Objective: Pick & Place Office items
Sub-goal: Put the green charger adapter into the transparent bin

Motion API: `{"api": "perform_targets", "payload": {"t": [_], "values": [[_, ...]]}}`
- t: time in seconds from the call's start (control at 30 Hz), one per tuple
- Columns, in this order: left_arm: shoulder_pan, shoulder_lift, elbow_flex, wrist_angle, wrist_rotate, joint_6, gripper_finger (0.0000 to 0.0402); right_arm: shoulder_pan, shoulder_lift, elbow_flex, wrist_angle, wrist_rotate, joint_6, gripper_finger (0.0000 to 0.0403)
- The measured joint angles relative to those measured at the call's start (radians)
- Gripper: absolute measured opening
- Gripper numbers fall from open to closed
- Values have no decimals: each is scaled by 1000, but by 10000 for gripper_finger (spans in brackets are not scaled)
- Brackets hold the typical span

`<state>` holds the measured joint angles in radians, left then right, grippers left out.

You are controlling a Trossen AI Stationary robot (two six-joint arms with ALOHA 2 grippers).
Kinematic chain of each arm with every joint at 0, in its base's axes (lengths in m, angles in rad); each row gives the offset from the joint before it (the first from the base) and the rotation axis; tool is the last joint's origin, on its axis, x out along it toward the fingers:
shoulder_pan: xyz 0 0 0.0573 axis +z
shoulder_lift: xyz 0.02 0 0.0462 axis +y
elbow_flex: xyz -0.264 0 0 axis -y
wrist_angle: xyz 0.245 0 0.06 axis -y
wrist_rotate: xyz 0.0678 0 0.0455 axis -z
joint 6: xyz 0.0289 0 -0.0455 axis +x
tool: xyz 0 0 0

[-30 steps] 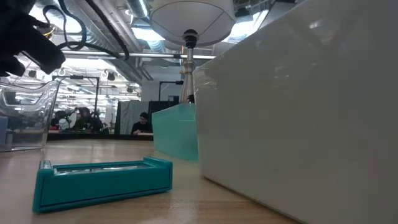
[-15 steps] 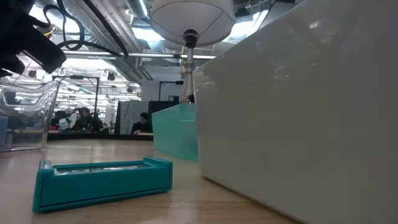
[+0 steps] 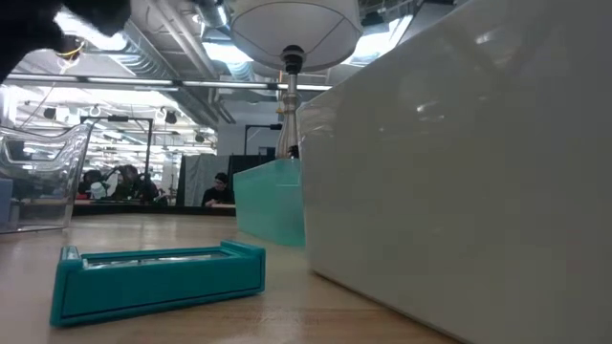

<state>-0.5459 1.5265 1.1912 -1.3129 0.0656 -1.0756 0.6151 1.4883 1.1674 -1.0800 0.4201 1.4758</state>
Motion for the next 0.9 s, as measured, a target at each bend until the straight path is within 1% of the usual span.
{"api": "perform_targets", "payload": {"t": [0.07,0.13,0.27,0.43,0.5,0.67,0.8,0.9], "values": [[-6,0,32,-1,-35,-2,159,1,0,-63,5,23,142,345],[-10,0,62,2,-64,-3,159,5,0,-121,5,23,235,345],[-11,0,111,4,-106,-3,159,6,0,-210,52,10,325,345],[-11,0,145,3,-148,-3,159,6,0,-297,273,11,293,345],[-11,0,151,4,-167,-3,159,6,0,-326,333,33,279,345],[-15,0,151,4,-180,-3,157,8,0,-376,349,118,319,345],[-27,0,151,6,-193,-3,157,10,9,-412,437,134,318,345],[-38,0,151,7,-210,-3,157,10,44,-416,488,131,274,345]]}}
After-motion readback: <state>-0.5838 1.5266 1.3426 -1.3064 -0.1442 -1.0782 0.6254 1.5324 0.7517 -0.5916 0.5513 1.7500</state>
